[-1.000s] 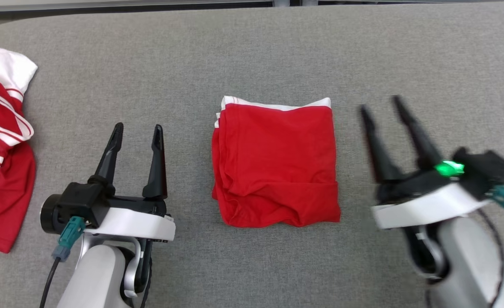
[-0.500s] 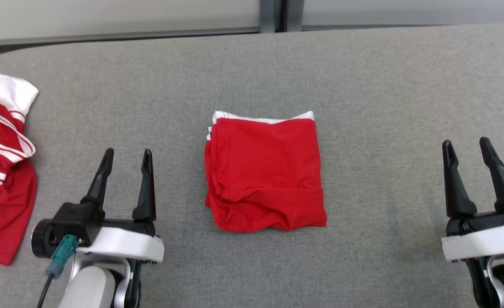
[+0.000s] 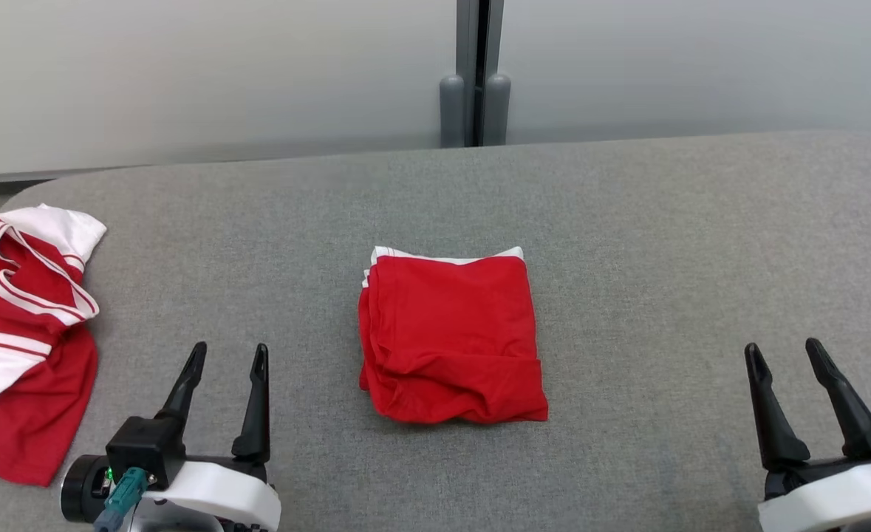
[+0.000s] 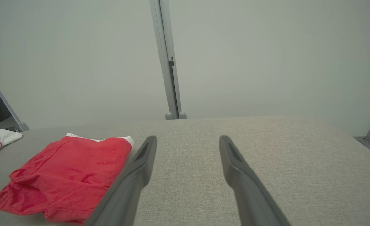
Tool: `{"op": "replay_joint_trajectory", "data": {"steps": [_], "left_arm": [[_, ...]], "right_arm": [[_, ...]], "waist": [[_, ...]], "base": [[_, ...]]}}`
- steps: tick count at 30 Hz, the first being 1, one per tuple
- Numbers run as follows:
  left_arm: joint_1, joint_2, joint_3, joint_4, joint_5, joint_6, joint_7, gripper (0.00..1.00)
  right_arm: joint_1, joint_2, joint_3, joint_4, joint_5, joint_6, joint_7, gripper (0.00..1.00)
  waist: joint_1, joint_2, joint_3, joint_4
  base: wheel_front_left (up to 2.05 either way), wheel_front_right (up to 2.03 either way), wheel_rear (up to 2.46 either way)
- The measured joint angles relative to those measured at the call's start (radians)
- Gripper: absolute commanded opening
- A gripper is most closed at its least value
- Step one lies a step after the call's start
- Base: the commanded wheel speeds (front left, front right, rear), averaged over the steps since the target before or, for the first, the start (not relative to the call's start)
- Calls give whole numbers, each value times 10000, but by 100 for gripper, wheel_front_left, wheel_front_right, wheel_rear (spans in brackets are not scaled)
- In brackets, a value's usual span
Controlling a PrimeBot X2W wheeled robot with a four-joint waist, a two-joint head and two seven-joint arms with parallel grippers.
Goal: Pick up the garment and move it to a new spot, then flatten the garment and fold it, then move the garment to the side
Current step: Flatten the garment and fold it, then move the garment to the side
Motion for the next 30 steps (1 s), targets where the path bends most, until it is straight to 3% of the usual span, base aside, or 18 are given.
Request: {"op": "replay_joint_trajectory", "data": {"steps": [8, 30], "left_arm": [[500, 157, -25, -199, -65, 194, 265, 100], [635, 303, -151, -493, -35, 497, 614, 100]], "right_arm": [[673, 6, -81, -330, -161, 0, 376, 100], [675, 86, -140, -445, -201, 0, 552, 100]], "waist": [[-1, 0, -689, -34], [-1, 0, -734, 41]], "base": [[0, 0, 0], [0, 0, 0]]}}
